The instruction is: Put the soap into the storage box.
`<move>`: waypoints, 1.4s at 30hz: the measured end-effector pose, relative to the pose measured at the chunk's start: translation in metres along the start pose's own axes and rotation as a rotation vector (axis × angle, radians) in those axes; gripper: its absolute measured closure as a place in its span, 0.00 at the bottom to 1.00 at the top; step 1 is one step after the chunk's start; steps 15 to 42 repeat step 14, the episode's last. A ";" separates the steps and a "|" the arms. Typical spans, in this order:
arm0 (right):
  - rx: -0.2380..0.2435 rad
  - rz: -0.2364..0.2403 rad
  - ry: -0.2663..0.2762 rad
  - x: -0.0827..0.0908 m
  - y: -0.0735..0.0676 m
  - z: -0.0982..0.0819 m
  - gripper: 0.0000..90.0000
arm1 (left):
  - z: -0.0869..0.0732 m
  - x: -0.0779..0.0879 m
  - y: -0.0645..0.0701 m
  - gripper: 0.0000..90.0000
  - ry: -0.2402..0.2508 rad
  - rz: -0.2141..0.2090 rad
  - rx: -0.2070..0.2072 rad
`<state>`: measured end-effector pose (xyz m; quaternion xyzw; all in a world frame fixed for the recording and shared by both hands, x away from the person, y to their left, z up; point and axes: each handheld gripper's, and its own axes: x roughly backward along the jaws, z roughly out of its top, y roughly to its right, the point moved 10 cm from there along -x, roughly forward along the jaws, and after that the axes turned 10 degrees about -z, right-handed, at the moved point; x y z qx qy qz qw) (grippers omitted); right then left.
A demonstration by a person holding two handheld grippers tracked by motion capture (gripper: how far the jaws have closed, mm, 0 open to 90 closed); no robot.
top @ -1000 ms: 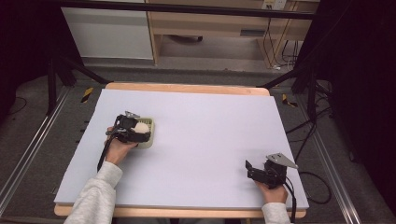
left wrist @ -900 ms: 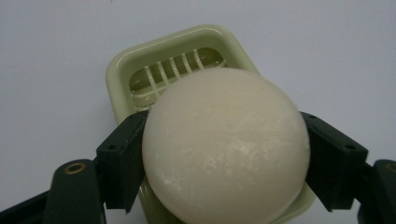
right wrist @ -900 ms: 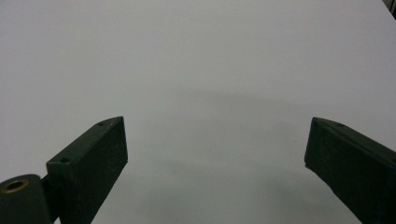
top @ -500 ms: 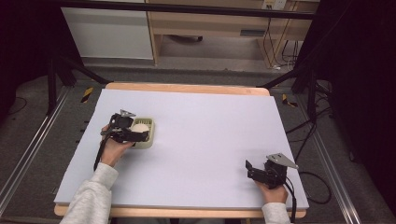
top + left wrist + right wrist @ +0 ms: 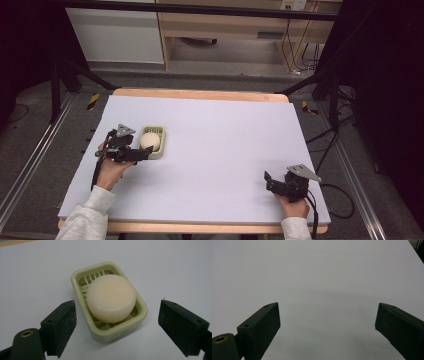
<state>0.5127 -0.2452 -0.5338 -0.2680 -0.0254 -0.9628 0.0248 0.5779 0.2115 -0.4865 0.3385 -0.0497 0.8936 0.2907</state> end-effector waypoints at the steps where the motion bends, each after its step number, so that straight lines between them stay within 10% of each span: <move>1: 0.000 0.001 0.005 0.000 0.000 0.001 0.07 | -0.002 0.003 0.000 0.17 0.009 0.000 0.003; 14: -0.012 -0.015 0.004 0.003 0.008 0.000 0.07 | -0.043 0.015 -0.007 0.21 0.033 0.026 0.047; 42: -0.012 -0.015 0.004 0.003 0.008 0.000 0.07 | -0.043 0.015 -0.007 0.21 0.033 0.026 0.047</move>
